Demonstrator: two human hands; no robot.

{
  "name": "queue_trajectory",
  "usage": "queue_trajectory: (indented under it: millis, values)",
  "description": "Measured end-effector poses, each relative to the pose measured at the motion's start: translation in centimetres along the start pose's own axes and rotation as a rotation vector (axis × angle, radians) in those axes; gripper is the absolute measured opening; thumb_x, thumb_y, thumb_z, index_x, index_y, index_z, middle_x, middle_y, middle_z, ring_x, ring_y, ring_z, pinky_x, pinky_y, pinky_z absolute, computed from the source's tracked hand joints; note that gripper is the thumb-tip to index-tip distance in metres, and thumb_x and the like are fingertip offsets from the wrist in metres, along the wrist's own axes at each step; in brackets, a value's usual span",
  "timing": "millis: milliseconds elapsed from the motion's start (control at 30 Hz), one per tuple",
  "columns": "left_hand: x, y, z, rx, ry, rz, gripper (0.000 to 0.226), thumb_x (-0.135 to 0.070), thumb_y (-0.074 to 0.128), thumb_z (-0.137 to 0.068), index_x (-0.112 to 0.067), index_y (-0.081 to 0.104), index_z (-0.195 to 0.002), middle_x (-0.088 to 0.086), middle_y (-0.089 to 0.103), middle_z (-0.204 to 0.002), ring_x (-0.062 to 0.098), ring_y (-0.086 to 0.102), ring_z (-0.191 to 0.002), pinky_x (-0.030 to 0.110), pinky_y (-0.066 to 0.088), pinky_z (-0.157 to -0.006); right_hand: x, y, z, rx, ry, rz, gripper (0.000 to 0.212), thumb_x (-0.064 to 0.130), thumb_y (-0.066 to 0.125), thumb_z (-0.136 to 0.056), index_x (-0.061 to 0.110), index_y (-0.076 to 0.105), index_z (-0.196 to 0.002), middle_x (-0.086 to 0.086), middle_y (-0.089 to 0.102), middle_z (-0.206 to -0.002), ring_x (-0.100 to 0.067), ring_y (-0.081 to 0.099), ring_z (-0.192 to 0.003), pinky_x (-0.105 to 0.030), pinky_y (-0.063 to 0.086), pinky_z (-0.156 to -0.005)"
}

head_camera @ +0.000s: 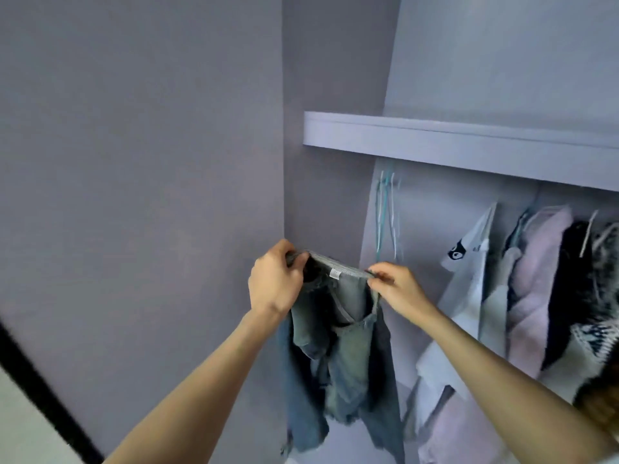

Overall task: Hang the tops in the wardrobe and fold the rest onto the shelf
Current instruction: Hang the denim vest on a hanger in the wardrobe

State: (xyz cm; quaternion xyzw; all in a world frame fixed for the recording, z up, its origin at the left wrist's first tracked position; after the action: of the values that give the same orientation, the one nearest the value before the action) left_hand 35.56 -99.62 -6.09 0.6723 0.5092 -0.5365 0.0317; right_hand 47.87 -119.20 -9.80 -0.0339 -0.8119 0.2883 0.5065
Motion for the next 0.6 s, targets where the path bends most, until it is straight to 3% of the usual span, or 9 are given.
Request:
queue_trajectory:
  millis: [67, 167, 233, 300, 367, 467, 600]
  values:
    - [-1.2, 2.0, -2.0, 0.013, 0.071, 0.021, 0.018, -0.029, 0.06, -0.089, -0.013, 0.055, -0.083, 0.004, 0.066, -0.081, 0.032, 0.057, -0.083, 0.033, 0.038, -0.064, -1.3, -1.8, -1.4, -0.129, 0.034, -0.041, 0.021, -0.014, 0.05, -0.085, -0.003, 0.067, -0.091, -0.002, 0.061, -0.077, -0.021, 0.054, -0.074, -0.028, 0.041, -0.074]
    - [-1.7, 4.6, -4.3, 0.062, 0.124, 0.018, 0.019, -0.03, 0.061, -0.088, -0.014, 0.055, -0.081, 0.003, 0.065, -0.078, 0.031, 0.058, -0.081, 0.034, 0.041, -0.064, -4.8, -5.2, -4.1, -0.408, 0.179, 0.14, 0.016, -0.004, 0.05, -0.087, -0.003, 0.064, -0.094, -0.022, 0.061, -0.097, -0.035, 0.058, -0.089, -0.036, 0.042, -0.08]
    - [-1.4, 5.9, -5.5, 0.086, 0.127, 0.042, 0.017, -0.03, 0.062, -0.088, -0.016, 0.056, -0.079, 0.0, 0.064, -0.074, 0.029, 0.059, -0.079, 0.033, 0.042, -0.064, -7.8, -6.0, -6.0, -0.443, 0.344, 0.186, 0.015, 0.005, 0.046, -0.092, -0.002, 0.059, -0.09, -0.029, 0.059, -0.105, -0.04, 0.057, -0.095, -0.038, 0.042, -0.08]
    - [-1.2, 6.8, -6.5, 0.106, 0.123, 0.056, 0.018, -0.03, 0.062, -0.087, -0.018, 0.055, -0.076, -0.003, 0.062, -0.071, 0.027, 0.059, -0.077, 0.033, 0.044, -0.064, -10.4, -5.6, -7.5, -0.409, 0.468, 0.107, 0.019, 0.011, 0.043, -0.096, -0.002, 0.057, -0.094, -0.027, 0.059, -0.107, -0.035, 0.057, -0.095, -0.035, 0.04, -0.077]
    - [-1.3, 7.6, -7.5, 0.122, 0.129, 0.056, 0.018, -0.03, 0.063, -0.087, -0.017, 0.057, -0.077, -0.001, 0.064, -0.072, 0.026, 0.06, -0.076, 0.035, 0.048, -0.066, -12.0, -4.8, -8.8, -0.381, 0.538, -0.012, 0.022, 0.012, 0.043, -0.097, -0.002, 0.059, -0.095, -0.022, 0.06, -0.095, -0.027, 0.055, -0.083, -0.028, 0.041, -0.067]
    - [-1.2, 8.5, -8.1, 0.168, 0.14, 0.065, 0.017, -0.03, 0.065, -0.087, -0.019, 0.058, -0.075, -0.006, 0.063, -0.067, 0.022, 0.06, -0.071, 0.035, 0.049, -0.065, -12.9, -3.7, -9.8, -0.373, 0.588, -0.204, 0.026, 0.006, 0.047, -0.094, 0.006, 0.058, -0.07, -0.008, 0.049, -0.061, -0.018, 0.04, -0.052, -0.015, 0.029, -0.034]
    - [-0.5, 9.1, -8.3, 0.203, 0.134, 0.036, 0.025, -0.031, 0.065, -0.087, -0.03, 0.05, -0.067, -0.011, 0.058, -0.061, 0.019, 0.058, -0.067, 0.029, 0.043, -0.061, -12.3, -3.5, -10.2, -0.386, 0.542, -0.298, 0.018, 0.006, 0.051, -0.094, 0.01, 0.064, -0.083, -0.004, 0.05, -0.063, -0.014, 0.041, -0.053, -0.014, 0.033, -0.038]
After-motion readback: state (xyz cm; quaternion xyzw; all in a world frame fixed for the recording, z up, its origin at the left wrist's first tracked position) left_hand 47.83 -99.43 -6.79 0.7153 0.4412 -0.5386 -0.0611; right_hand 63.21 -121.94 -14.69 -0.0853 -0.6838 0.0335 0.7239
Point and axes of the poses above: each hand's wrist, its own z-axis away from the middle knuckle, its own y-axis out of the palm, x = y × z, the point moved 9 cm from there along -z, towards the middle knuckle
